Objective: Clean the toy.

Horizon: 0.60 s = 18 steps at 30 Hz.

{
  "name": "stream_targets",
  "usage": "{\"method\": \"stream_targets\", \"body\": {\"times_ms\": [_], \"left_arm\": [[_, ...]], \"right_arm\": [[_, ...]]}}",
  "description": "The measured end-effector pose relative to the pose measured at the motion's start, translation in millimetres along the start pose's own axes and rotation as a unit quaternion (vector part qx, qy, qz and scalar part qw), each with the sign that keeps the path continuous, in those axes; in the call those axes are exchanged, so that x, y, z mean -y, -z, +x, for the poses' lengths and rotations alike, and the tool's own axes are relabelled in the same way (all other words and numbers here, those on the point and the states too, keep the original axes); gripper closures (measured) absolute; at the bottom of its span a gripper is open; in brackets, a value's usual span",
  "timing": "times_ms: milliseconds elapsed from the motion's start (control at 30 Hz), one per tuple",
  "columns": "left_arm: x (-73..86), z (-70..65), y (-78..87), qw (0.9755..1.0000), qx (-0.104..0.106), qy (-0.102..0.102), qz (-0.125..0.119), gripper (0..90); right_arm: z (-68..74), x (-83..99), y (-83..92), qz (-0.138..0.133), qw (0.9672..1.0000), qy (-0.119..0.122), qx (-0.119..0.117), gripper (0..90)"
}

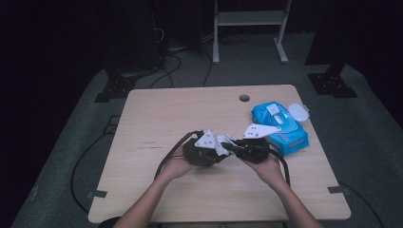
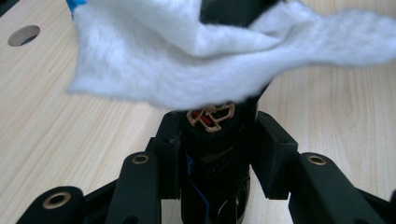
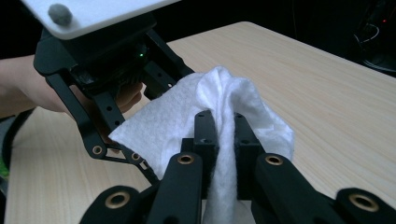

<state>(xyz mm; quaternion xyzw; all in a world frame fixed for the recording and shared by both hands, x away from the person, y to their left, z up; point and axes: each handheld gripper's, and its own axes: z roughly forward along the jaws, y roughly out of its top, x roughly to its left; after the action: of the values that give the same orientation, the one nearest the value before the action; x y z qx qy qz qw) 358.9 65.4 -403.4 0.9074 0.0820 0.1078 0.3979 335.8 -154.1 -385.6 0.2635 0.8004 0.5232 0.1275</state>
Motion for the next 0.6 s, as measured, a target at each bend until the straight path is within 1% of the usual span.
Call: {"method": "stream_targets", "body": {"times_ms": [33, 67, 100, 167, 233, 267, 333, 400, 433, 467, 533, 600], "left_arm": [[0.4, 0.0, 0.4, 1.0, 0.0, 0.002, -0.005, 58.2], [0.8, 0.4, 1.2, 1.0, 0.0, 0.002, -0.003, 58.2], [0.9, 0.3, 1.3, 1.0, -0.002, 0.001, -0.001, 58.2], [1.4, 0.2, -0.1, 1.0, -0.003, 0.001, 0.001, 58.2], [2.3, 1.2, -0.3, 1.0, 0.001, 0.002, 0.002, 58.2], [2.7, 1.5, -0.8, 1.0, 0.002, 0.002, 0.002, 58.2], [2.4, 0.6, -2.1, 1.0, -0.003, 0.002, 0.002, 58.2], [1.6, 0.8, -2.5, 1.0, -0.002, 0.001, 0.002, 58.2], [1.0, 0.8, -2.2, 1.0, 0.0, 0.002, 0.0, 58.2], [0.9, 0.7, -1.9, 1.0, 0.001, 0.004, -0.003, 58.2], [0.8, 1.1, 0.3, 1.0, -0.001, 0.003, -0.007, 58.2], [1.2, 1.6, 3.5, 1.0, -0.004, 0.002, -0.007, 58.2]], "right_arm": [[-2.0, 1.6, 1.2, 0.0, 1.0, 0.0, 0.005, 83.5], [-3.9, 3.1, 2.1, 0.0, 1.0, -0.003, 0.006, 83.5], [-6.3, 5.3, 3.0, 0.0, 0.9999, -0.012, 0.006, 83.4], [-10.9, 9.4, 3.3, 0.003, 0.9998, -0.017, 0.01, 83.4], [-12.0, 11.1, 2.9, 0.014, 0.9996, -0.013, 0.02, 83.5], [-11.9, 11.3, 2.6, 0.014, 0.9996, -0.013, 0.022, 83.4], [-10.0, 9.5, 2.4, 0.011, 0.9997, -0.013, 0.017, 83.5], [-4.6, 4.4, 1.5, 0.001, 0.9999, -0.012, 0.0, 83.4], [-1.7, 2.2, 0.9, -0.003, 0.9999, -0.009, -0.006, 83.4], [3.2, -1.4, -0.2, -0.005, 0.9999, 0.0, -0.01, 83.4], [7.5, -4.5, -1.1, -0.004, 0.9999, 0.01, -0.009, 83.4], [5.8, -3.6, -0.9, -0.004, 0.9999, 0.011, -0.007, 83.4]]}}
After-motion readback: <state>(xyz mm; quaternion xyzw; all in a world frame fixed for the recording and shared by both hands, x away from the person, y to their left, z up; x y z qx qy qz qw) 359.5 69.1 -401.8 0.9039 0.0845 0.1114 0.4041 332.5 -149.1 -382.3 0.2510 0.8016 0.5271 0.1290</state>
